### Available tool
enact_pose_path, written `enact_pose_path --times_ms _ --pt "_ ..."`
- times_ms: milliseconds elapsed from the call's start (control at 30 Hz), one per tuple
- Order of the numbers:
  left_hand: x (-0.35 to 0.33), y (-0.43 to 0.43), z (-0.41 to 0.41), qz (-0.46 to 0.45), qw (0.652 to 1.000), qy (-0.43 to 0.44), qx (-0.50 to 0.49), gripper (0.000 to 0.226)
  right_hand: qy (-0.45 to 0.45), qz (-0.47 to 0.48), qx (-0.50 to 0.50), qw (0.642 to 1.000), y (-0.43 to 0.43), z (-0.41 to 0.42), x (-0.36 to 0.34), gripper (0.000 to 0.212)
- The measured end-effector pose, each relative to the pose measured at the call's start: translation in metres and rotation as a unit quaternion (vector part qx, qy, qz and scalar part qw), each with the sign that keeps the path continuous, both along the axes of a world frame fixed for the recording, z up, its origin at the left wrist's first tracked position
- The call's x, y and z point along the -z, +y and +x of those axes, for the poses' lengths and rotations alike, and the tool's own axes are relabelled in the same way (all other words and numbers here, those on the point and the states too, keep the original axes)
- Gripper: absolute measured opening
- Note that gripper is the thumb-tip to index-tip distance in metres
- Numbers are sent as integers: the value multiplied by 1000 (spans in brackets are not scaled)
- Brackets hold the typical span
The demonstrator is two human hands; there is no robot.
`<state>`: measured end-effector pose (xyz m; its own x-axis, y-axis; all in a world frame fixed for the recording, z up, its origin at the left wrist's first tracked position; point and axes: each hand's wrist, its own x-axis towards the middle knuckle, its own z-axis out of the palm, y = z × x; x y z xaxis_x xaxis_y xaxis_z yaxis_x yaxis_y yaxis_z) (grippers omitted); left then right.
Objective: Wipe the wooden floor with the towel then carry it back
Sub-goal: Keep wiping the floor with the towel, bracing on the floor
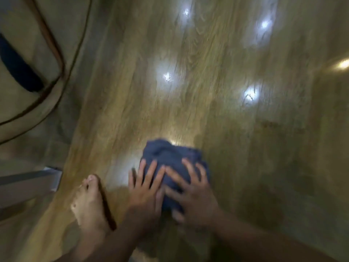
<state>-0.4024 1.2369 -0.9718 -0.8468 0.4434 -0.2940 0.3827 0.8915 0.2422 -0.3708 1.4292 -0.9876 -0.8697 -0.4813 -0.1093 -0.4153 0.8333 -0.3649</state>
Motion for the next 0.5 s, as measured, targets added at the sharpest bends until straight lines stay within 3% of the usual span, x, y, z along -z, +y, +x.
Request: enact_pose_path --times_ms 67,167,267,400,500 --pt "-9 -32 36 -51 998 -37 -1 54 -21 4 -89 996 -10 16 3 79" --pt "-3 -18 -9 -58 998 -34 -10 55 26 -10 -131 991 11 -44 7 81" --pt "3 19 -117 -37 998 52 -11 61 95 25 -56 994 38 -146 4 79" --pt "13 78 -285 -52 995 75 -36 62 31 128 66 989 74 -291 3 88" --pt "14 100 -316 -14 996 67 -61 60 6 146 101 984 72 -316 4 89"
